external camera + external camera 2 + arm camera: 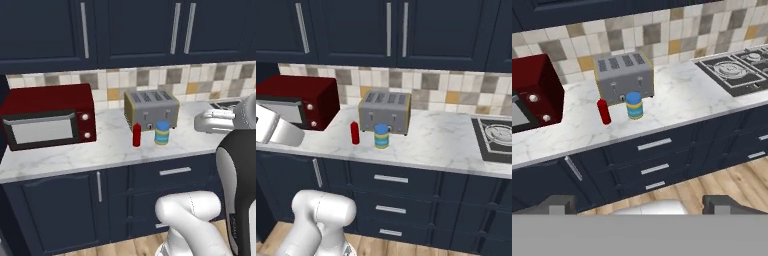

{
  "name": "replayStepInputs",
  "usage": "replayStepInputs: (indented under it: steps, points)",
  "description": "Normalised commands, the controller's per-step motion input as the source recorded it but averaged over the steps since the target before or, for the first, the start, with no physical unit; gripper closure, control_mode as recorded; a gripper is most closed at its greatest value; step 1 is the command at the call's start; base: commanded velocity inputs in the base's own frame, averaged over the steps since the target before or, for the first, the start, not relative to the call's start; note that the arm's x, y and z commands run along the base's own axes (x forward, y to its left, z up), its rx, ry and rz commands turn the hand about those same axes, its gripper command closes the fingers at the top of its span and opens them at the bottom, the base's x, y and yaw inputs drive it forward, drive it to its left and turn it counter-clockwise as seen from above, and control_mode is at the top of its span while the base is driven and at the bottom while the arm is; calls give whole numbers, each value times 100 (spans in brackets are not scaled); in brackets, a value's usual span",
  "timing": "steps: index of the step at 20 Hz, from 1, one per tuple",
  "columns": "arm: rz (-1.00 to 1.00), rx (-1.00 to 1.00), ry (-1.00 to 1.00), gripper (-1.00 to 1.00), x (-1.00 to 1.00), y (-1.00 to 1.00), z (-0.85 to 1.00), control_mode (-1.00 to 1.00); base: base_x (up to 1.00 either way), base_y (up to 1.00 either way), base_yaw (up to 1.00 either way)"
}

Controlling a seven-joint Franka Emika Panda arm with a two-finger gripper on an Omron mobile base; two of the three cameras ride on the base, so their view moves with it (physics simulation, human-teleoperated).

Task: Place the mayonnaise and ketchup from the counter to the top shelf of the fridge. If the existing items in the fridge are on the top shelf, move them to other shelves.

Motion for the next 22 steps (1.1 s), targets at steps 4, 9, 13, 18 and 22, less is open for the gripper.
replayStepInputs:
  steps: [4, 9, 13, 18, 22]
  points:
    - [2, 0, 0, -100, 9, -3, -1, -100, 23, -9, 7]
    - [13, 0, 2, -100, 71, -6, -31, -100, 0, 0, 0]
    - [18, 0, 7, -100, 100, 0, -68, -100, 0, 0, 0]
    - [12, 0, 13, -100, 100, -1, -74, -100, 0, 0, 0]
    - [8, 0, 16, -100, 93, -12, -69, -100, 0, 0, 0]
